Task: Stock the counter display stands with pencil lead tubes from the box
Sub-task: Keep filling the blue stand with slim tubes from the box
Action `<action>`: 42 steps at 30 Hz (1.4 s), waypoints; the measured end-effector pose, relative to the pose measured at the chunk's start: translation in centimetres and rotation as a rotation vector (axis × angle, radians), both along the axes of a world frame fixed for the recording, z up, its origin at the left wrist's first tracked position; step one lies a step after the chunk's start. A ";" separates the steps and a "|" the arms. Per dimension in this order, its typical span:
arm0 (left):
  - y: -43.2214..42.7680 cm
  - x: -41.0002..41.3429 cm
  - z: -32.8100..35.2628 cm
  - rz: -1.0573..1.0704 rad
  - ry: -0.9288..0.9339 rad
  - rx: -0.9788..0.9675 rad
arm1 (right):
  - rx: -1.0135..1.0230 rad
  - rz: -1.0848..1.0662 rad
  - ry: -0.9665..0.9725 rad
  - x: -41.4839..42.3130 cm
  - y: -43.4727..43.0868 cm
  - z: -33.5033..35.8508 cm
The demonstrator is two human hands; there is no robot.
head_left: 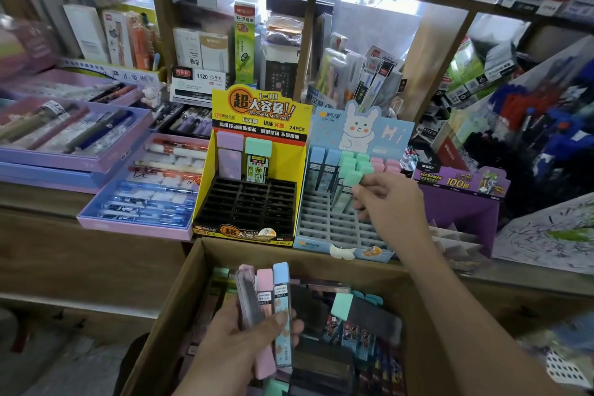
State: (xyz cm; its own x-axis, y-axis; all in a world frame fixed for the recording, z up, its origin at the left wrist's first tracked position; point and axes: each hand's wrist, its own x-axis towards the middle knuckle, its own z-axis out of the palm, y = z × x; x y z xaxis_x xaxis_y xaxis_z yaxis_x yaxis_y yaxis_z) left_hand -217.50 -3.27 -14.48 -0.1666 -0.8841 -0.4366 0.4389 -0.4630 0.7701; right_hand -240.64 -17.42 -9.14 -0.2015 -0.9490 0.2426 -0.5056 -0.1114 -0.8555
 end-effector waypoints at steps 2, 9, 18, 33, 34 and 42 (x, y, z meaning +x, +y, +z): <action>0.0 0.0 -0.2 -0.006 0.000 0.000 | 0.006 -0.002 0.004 0.1 0.0 -0.1; -0.1 0.0 -0.7 -0.016 -0.014 -0.032 | -0.015 -0.005 0.021 0.4 -0.1 -0.5; -0.4 0.1 -1.4 -0.007 -0.060 -0.068 | 0.042 0.084 -0.160 1.4 5.1 -1.3; -0.2 -0.2 -1.2 -0.109 -0.249 -0.131 | 0.367 0.388 -0.419 3.7 9.9 -4.5; -0.3 -0.2 -1.3 -0.109 -0.249 -0.131 | 0.368 0.395 -0.427 3.7 9.9 -4.6; -0.4 -0.1 -1.9 -0.066 -0.180 -0.099 | 0.269 0.366 -0.527 2.7 9.4 -4.3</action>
State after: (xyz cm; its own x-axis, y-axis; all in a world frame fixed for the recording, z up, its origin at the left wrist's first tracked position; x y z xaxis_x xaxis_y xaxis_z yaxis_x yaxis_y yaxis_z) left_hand -217.59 -3.72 -16.36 -0.1527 -0.9139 -0.3761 0.2617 -0.4043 0.8764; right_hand -237.94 -8.04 -13.41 0.1166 -0.9918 -0.0530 0.0140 0.0550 -0.9984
